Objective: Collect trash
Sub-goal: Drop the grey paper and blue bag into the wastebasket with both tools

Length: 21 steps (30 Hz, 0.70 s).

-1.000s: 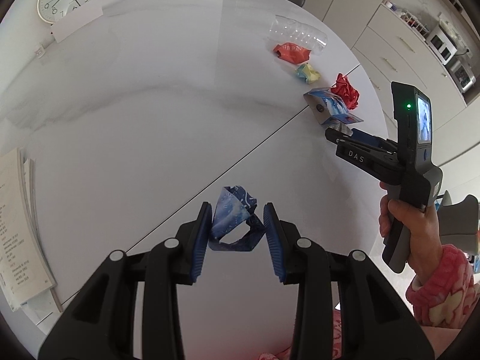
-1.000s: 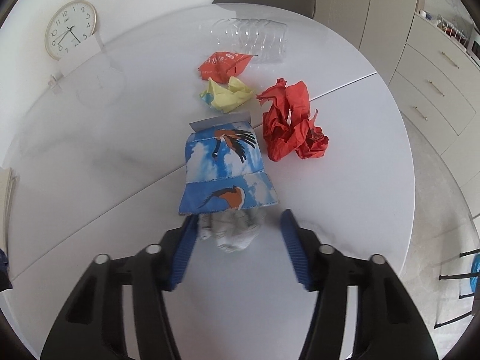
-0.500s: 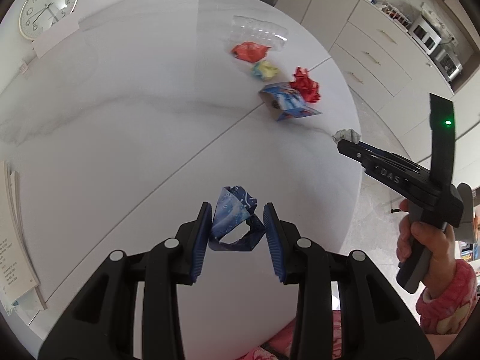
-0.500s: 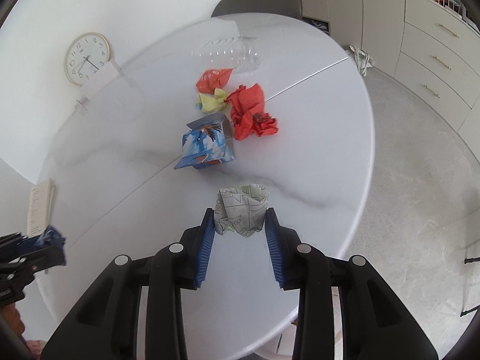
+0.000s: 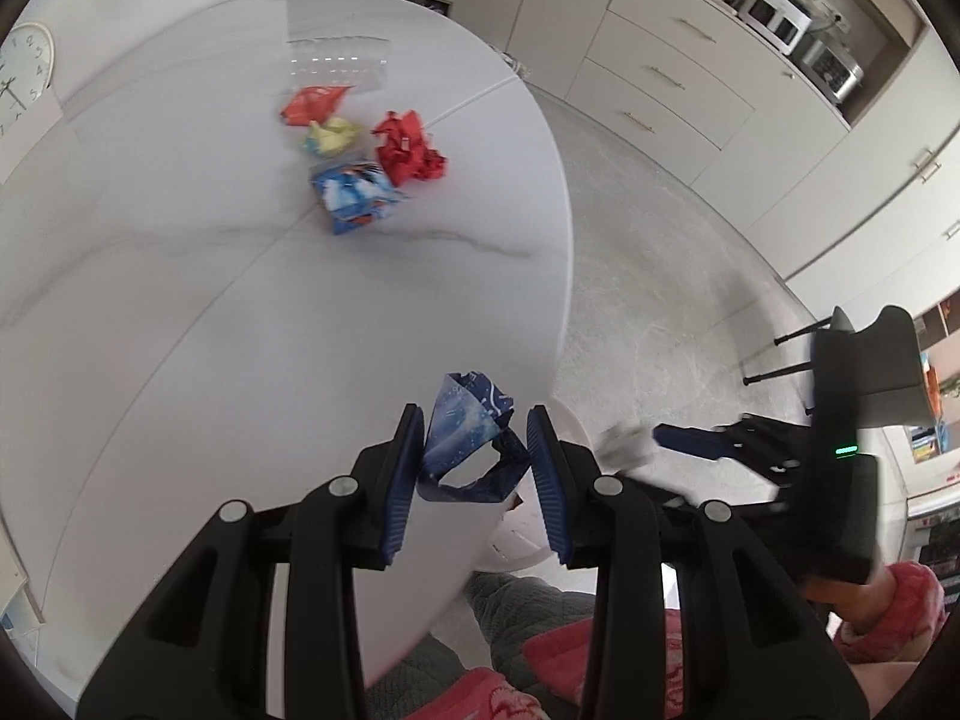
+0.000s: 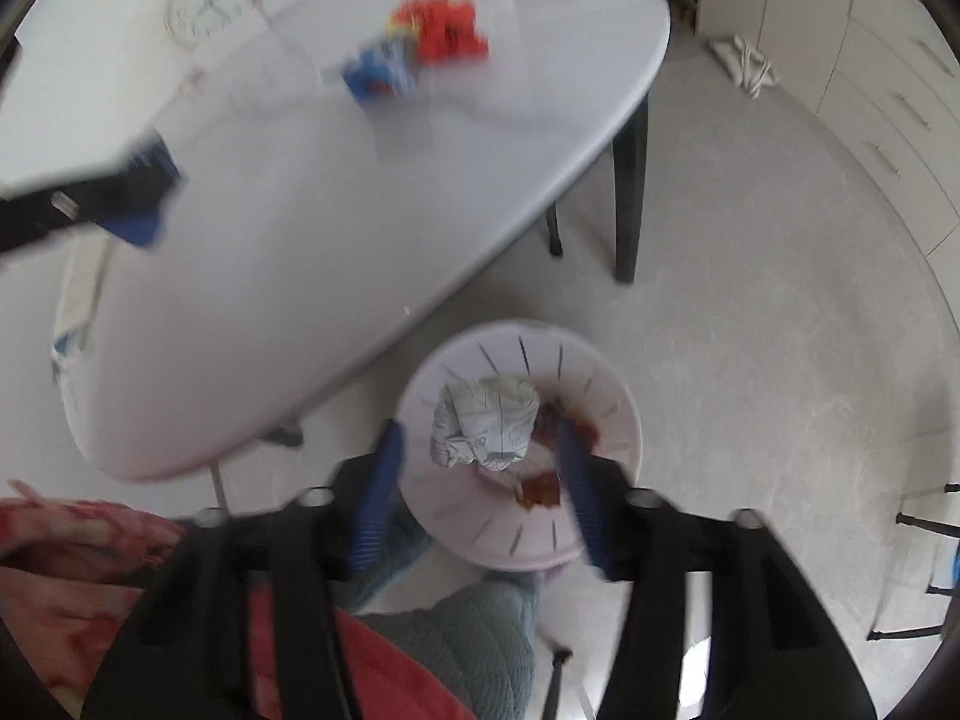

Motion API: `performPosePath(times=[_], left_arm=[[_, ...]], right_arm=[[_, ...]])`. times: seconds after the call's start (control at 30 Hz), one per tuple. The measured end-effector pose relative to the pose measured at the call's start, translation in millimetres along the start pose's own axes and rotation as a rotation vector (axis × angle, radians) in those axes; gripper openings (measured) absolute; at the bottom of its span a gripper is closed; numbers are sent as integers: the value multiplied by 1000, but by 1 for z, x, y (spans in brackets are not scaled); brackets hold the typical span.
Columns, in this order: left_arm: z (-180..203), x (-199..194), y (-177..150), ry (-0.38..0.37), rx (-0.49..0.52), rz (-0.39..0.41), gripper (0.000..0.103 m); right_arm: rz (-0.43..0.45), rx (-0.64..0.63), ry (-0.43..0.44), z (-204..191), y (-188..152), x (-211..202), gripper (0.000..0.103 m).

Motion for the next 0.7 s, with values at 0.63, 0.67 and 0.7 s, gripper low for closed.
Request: performPosePath(times=[0.63, 0.67, 0.7], left_arm=[[81, 66, -65, 1, 3, -197, 77], [81, 67, -66, 2, -5, -201, 82], [81, 69, -66, 7, -15, -203, 84]], right_arm=[[18, 242, -134, 111, -55, -52, 101], [18, 259, -127, 114, -57, -52, 101], [17, 273, -120, 117, -59, -52, 101]])
Point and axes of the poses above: each gripper's, at about its wrist camera, not at the fingertips, and x roughly the way its jaws point, z to its right, y to its top, the point moved 7 cm from there along x, roughly the way its jaws point, and after that the axes turned 10 degrees about -x, right-handed, at the moved point
